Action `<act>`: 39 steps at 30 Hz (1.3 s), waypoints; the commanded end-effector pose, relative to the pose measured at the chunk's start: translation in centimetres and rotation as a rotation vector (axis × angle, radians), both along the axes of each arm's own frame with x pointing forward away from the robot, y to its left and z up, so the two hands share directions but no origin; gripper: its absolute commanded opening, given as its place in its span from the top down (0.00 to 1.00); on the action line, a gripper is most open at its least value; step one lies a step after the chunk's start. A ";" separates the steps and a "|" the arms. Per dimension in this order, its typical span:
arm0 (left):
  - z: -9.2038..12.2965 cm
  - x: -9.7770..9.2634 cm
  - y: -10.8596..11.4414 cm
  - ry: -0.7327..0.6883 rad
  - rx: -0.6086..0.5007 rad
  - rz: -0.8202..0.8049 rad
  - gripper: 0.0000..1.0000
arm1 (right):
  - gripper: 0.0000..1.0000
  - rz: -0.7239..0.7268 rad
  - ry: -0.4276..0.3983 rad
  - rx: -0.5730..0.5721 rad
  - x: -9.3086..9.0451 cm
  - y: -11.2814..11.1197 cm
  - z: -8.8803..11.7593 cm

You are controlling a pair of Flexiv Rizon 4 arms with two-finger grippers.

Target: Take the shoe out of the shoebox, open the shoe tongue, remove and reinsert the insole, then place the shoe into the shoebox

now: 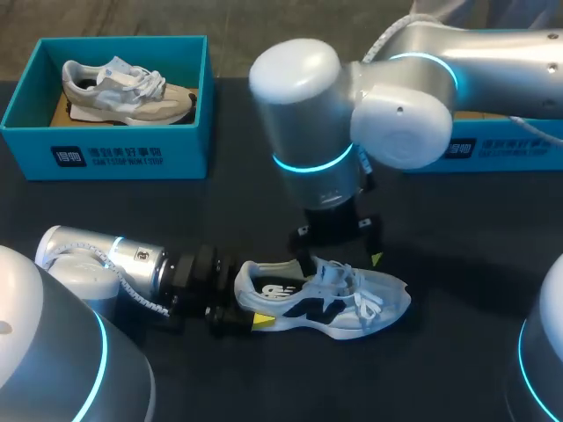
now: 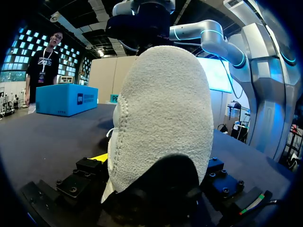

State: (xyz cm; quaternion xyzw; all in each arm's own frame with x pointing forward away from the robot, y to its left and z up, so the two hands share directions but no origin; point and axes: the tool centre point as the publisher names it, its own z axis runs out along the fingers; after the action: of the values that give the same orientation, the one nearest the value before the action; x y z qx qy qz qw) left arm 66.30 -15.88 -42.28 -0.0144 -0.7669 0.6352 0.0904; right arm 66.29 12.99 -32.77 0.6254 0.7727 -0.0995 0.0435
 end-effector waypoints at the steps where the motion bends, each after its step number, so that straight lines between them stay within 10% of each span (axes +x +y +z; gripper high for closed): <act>1: -0.3 -0.1 0.0 0.001 0.002 0.001 1.00 | 0.00 -0.001 0.029 0.083 -0.1 -0.9 0.0; 15: -0.3 -0.1 0.0 0.001 0.002 0.001 1.00 | 0.00 0.030 0.084 0.122 -1.0 -0.5 -0.2; 23: -0.3 -0.1 0.0 0.001 0.002 0.001 1.00 | 0.38 0.040 0.093 0.161 -1.7 0.0 0.1; 39: -0.3 -0.1 0.0 0.001 0.002 0.001 1.00 | 0.59 0.066 0.132 0.216 -3.1 0.4 0.7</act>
State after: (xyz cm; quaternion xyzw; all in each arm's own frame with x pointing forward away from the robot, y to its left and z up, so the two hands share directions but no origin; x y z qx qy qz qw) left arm 66.30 -15.88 -42.29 -0.0144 -0.7669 0.6352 0.0904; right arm 63.25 13.90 -31.97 0.5940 0.7994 -0.0602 -0.0664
